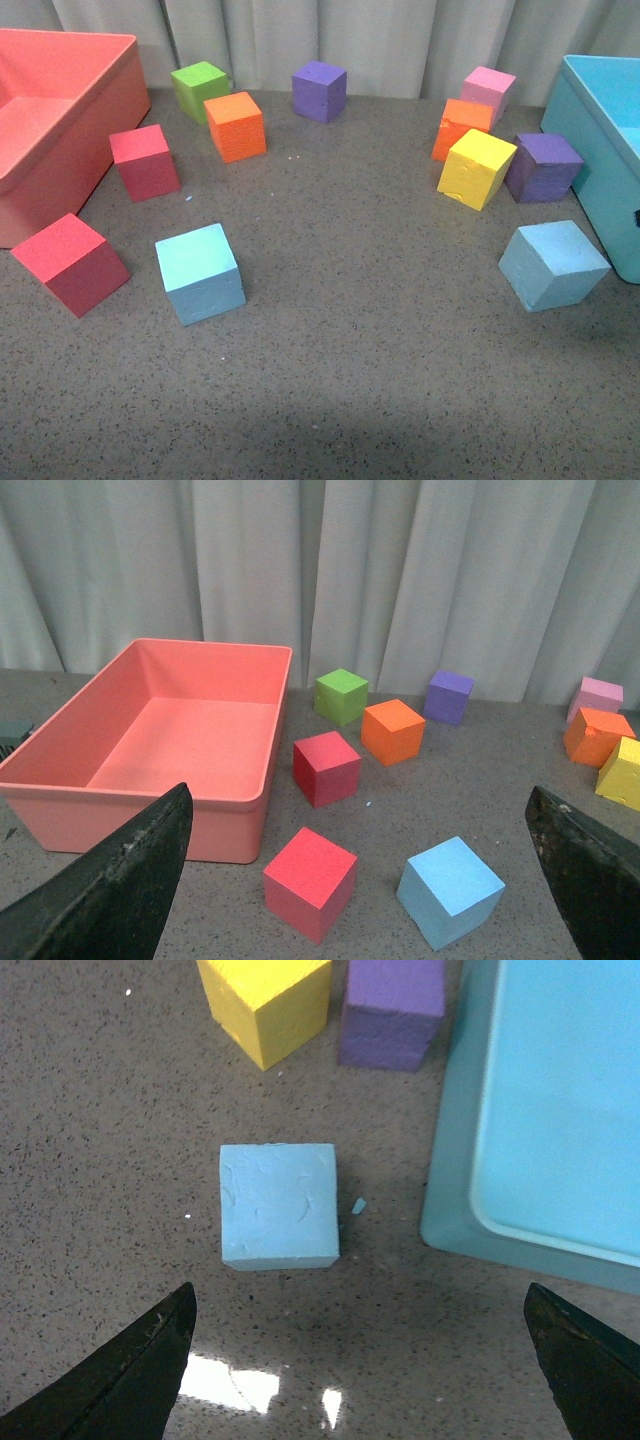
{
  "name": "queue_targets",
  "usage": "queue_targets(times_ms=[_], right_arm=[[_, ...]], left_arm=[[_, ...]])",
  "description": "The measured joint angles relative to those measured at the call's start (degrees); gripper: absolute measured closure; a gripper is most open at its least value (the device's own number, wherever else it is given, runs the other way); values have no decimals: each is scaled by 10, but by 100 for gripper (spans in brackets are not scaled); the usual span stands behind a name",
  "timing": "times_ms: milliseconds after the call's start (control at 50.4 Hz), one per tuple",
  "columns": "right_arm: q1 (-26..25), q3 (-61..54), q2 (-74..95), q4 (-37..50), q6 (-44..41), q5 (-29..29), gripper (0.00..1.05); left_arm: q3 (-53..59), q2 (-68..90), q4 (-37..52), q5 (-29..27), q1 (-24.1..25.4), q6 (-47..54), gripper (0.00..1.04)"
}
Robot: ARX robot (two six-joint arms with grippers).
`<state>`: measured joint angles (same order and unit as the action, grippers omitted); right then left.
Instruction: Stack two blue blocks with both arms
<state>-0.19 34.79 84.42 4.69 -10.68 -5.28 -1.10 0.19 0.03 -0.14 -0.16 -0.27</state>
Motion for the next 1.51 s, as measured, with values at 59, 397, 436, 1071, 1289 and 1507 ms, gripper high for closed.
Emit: queue_targets(times_ms=[59,397,436,1071,1289,1507], right_arm=[[7,29,44,-14,13,-7,9],[29,87,164,-19,35,8,9],[34,94,181,-19,36,8,9],[73,177,324,-35,89,49,52],[93,170,301,-35,118,49,60],[141,191,290,-56,180,62,62]], left_arm=[[0,0,0,0,0,0,7],[0,0,0,0,0,0,7],[0,0,0,0,0,0,7],[0,0,0,0,0,0,7],[0,0,0,0,0,0,7],[0,0,0,0,0,0,7]])
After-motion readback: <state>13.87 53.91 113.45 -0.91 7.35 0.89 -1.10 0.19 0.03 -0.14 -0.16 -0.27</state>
